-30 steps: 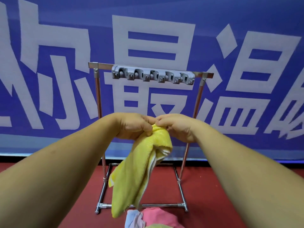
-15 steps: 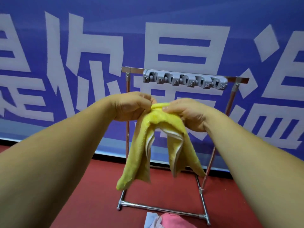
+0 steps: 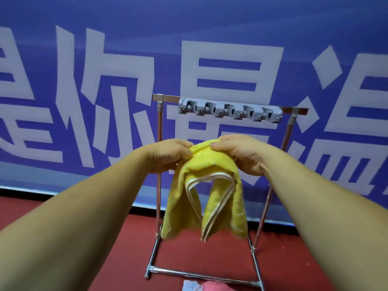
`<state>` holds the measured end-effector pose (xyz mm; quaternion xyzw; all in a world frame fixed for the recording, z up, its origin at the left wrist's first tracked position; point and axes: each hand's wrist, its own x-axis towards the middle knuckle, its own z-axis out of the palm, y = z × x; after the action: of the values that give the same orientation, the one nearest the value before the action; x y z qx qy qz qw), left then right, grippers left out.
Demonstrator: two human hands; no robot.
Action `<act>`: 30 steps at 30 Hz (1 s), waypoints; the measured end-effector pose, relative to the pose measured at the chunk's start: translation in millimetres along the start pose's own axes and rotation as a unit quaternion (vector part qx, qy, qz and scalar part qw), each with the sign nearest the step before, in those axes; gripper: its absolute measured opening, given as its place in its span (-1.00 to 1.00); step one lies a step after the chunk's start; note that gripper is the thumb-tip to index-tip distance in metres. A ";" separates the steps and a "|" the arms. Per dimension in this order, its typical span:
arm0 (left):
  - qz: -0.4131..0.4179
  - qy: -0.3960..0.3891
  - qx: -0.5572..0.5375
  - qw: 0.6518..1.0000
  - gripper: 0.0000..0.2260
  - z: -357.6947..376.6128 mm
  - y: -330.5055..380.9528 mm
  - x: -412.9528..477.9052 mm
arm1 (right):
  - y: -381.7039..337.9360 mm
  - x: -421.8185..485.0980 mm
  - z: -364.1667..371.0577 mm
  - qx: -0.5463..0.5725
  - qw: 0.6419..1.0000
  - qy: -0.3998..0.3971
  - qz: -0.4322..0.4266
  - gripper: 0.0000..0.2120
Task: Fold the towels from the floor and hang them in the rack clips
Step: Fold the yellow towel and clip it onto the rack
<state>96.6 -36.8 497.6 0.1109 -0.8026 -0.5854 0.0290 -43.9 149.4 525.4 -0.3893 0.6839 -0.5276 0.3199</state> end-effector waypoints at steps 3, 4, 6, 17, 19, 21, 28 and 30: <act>0.006 0.018 -0.027 0.999 -0.85 -0.9 8.4 0.1 | -7.9 2.3 0.7 0.058 0.998 0.003 0.032 -0.77; 0.011 0.028 -0.046 0.998 -0.86 -2.2 10.0 1.6 | -10.5 4.7 0.2 0.080 0.996 -0.002 0.045 -0.73; 0.015 0.040 -0.098 0.994 -0.86 -8.1 12.2 6.8 | -14.7 12.3 -1.7 0.115 0.991 -0.009 0.064 -0.68; -0.019 0.178 -0.186 0.966 -0.87 -78.4 28.1 66.0 | -48.1 114.5 1.3 -0.031 0.994 0.087 -0.051 -0.89; -0.027 0.219 -0.171 0.960 -0.84 -97.1 27.0 81.5 | -53.4 138.3 2.7 -0.096 0.989 0.091 -0.065 -0.88; -0.032 0.252 -0.158 0.954 -0.84 -113.2 26.5 97.1 | -56.7 163.1 5.2 -0.176 0.975 0.114 -0.067 -0.89; -0.019 0.325 -0.112 0.939 -0.84 -157.8 15.9 149.7 | -64.6 245.1 17.4 -0.388 0.895 0.212 -0.068 -0.84; -0.023 0.325 -0.104 0.940 -0.87 -166.4 14.8 160.5 | -65.6 261.6 16.6 -0.433 0.869 0.233 -0.057 -0.80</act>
<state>-32.5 -221.9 550.3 0.3102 -0.6813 -0.5981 0.2863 -145.8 -95.2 578.1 -0.3925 0.8751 -0.2716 -0.0798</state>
